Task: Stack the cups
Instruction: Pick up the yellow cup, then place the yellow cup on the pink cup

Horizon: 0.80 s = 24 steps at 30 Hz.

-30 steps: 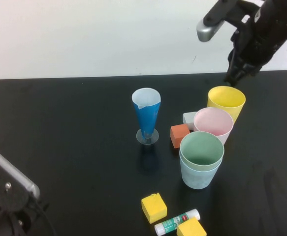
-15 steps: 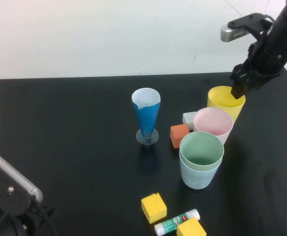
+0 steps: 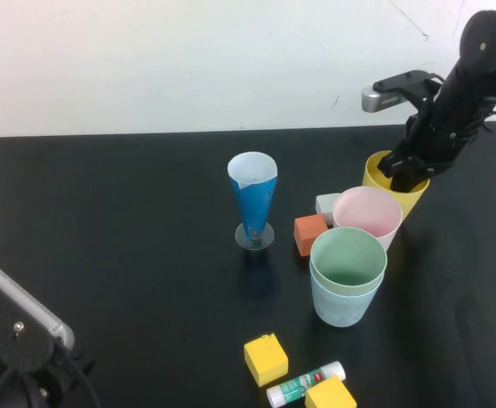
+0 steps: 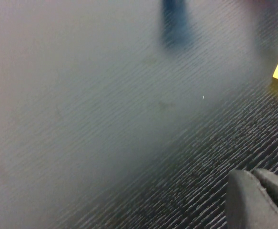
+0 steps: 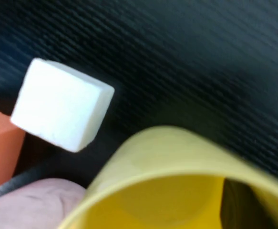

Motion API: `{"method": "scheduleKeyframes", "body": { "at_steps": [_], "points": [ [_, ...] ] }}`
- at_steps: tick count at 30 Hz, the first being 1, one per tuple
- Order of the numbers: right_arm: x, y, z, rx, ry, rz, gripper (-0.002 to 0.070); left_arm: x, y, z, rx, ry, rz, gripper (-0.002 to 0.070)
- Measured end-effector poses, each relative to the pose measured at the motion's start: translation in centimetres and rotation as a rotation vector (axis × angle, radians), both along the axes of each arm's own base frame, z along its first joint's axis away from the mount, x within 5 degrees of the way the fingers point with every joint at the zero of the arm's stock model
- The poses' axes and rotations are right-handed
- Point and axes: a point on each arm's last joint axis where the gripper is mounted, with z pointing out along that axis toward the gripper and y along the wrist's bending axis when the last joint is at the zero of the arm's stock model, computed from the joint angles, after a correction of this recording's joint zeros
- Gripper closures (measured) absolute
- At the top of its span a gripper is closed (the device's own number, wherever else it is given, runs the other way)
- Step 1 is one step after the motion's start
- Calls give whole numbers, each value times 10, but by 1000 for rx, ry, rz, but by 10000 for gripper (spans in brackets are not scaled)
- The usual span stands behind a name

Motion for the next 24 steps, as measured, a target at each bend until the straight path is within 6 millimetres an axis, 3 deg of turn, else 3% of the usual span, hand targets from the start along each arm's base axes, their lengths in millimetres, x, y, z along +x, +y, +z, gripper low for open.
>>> {"method": "scheduleKeyframes", "body": {
  "at_steps": [2,7,11,16,18,21,24],
  "points": [
    [0,0,1,2,-7,11,625,0,0,0,-3,3,0,676],
    [5,-6,27,-61,-67,36,638,0,0,0,-5,4,1,676],
    [1,-13,78,-115,-210,33,641,0,0,0,-6,5,1,676],
    [-30,-18,151,-76,-363,53,643,0,0,0,-6,5,1,676],
    [-44,-14,169,-55,-401,99,643,0,0,0,-6,5,1,676],
    [-64,-1,175,-53,-396,162,643,0,-1,1,-14,-7,-4,676],
    [-74,14,155,-66,-313,217,643,2,-2,3,-24,-36,-15,676]
  ]
}}
